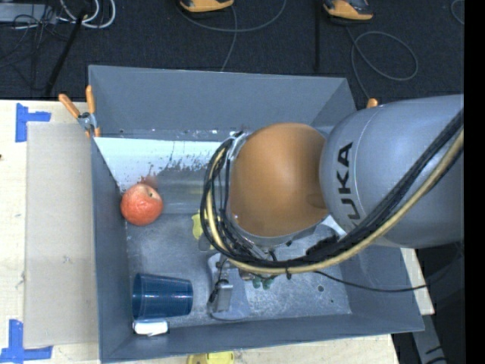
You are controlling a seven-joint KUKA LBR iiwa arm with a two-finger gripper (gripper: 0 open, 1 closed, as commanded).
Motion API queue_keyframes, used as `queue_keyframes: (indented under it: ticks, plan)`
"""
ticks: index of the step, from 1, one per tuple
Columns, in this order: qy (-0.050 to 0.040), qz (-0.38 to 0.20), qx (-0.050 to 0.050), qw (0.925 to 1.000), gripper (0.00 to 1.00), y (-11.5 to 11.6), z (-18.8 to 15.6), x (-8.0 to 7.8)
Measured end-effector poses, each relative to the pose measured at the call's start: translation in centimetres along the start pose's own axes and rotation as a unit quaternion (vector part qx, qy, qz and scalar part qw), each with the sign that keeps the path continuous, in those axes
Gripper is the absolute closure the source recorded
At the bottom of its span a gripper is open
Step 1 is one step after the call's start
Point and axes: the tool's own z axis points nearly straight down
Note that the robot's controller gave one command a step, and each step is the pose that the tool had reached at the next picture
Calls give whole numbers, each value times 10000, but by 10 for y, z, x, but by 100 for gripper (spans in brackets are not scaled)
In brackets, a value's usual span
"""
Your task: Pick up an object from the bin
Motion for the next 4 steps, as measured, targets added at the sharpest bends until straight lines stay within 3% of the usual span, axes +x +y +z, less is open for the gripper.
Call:
queue_keyframes:
  ticks: [1, 2, 3, 4]
  plan:
    - [-41, 22, -8, 10000, 0, -1, -4, -2]
    - [-67, 205, -17, 9998, 0, 3, 70, -38]
    - [-36, 10, -8, 10000, 100, -72, 102, -42]
    - [-36, 12, -9, 10000, 100, -71, 102, -42]
